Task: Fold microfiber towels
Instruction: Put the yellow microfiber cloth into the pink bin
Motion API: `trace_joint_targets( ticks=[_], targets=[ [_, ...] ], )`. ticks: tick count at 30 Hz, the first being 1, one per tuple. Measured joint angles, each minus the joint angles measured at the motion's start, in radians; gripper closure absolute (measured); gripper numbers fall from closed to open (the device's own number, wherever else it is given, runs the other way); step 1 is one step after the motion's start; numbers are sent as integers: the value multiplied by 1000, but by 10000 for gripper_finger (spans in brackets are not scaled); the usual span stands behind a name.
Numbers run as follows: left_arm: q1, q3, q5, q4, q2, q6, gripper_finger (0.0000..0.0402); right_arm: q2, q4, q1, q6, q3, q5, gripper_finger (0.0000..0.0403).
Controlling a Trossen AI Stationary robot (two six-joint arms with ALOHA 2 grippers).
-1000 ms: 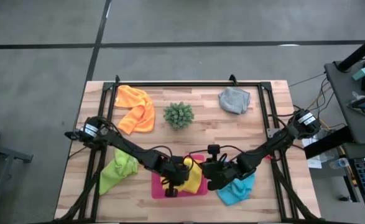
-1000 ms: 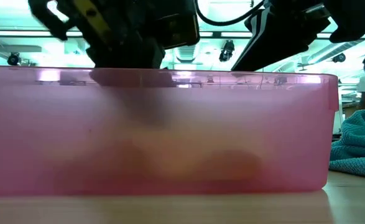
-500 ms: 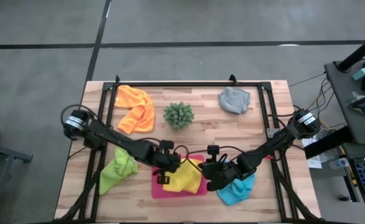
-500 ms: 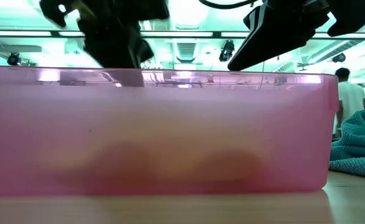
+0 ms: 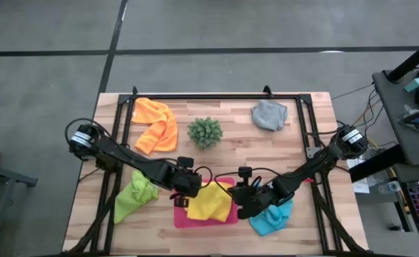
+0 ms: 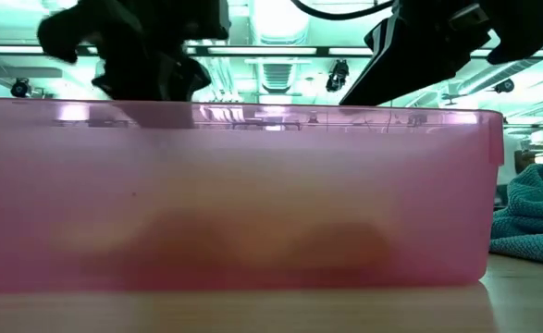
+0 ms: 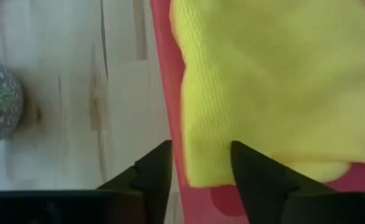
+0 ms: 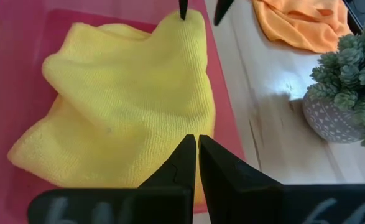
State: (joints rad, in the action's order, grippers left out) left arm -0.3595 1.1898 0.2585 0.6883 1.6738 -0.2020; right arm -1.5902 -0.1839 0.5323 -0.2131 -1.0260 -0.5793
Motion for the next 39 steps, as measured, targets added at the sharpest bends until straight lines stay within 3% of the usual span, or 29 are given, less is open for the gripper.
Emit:
trace_joint_targets(
  ticks=[7, 15, 22, 27, 31, 35, 39],
  targets=[
    [0, -12, -21, -27, 14, 0, 225, 0, 41, 0, -1, 32, 0, 390],
    [-2, -8, -93, -33, 14, -3, 245, 0, 43, 0, -4, 33, 0, 390],
    [-1, -33, -75, -68, 20, -53, 265, 0, 44, 0, -4, 33, 1, 390],
    [0, -33, -54, -75, 37, -54, 305, 0, 44, 0, -13, 33, 1, 390],
    [0, -33, -52, -76, 35, -53, 375, 0, 44, 0, -13, 33, 1, 390],
    [0, -15, -127, -76, 35, -45, 395, 0, 44, 0, -13, 33, 1, 390],
    [0, 18, -295, -80, 35, -44, 399, -1, 44, 0, -13, 33, 1, 390]
  ],
)
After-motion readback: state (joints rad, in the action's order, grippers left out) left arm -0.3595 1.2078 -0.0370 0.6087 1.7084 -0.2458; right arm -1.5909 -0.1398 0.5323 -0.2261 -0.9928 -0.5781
